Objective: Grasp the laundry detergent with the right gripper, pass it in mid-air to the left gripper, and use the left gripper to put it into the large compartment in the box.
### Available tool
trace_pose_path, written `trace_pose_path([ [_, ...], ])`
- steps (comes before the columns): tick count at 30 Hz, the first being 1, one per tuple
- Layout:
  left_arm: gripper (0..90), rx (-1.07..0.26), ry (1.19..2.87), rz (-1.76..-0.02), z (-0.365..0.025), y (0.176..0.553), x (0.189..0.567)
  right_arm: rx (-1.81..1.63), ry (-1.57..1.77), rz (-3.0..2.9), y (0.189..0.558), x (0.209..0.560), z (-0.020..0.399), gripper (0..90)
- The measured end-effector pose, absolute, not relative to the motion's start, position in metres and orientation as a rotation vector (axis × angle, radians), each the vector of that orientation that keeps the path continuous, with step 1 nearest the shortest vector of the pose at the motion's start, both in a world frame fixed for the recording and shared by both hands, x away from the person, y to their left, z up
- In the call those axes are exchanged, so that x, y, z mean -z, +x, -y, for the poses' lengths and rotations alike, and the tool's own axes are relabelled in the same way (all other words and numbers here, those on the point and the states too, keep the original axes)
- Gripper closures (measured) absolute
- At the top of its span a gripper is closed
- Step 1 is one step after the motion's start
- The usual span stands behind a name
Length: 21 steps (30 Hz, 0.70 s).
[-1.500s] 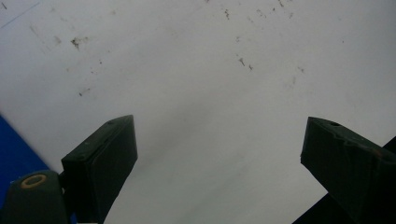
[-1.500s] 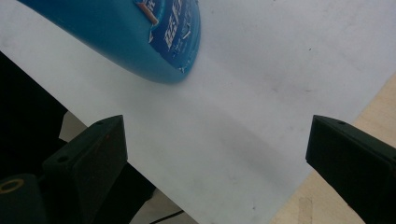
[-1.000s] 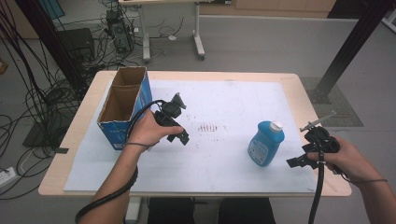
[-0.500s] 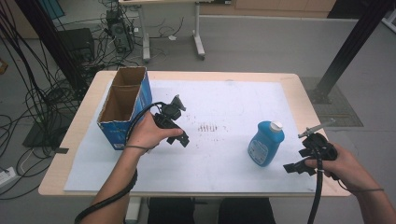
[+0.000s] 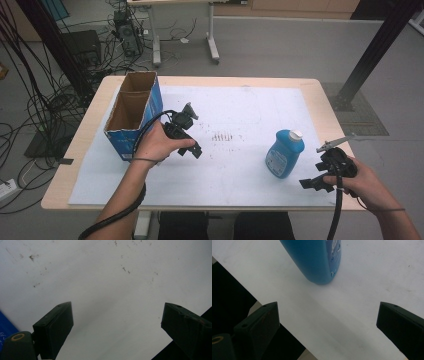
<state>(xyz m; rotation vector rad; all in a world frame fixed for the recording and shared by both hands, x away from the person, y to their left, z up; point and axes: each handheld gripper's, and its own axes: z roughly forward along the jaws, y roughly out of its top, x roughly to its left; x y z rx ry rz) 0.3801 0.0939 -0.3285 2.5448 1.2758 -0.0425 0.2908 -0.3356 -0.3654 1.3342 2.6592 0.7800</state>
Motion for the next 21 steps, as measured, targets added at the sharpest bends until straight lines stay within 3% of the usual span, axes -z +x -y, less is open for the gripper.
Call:
trace_pose_path([
  [21, 11.0, 0.067, 2.539, -1.257, -0.09, 0.375, 0.328, -0.904, 1.24, -2.578, 0.285, 0.379, 0.33, 4.5],
])
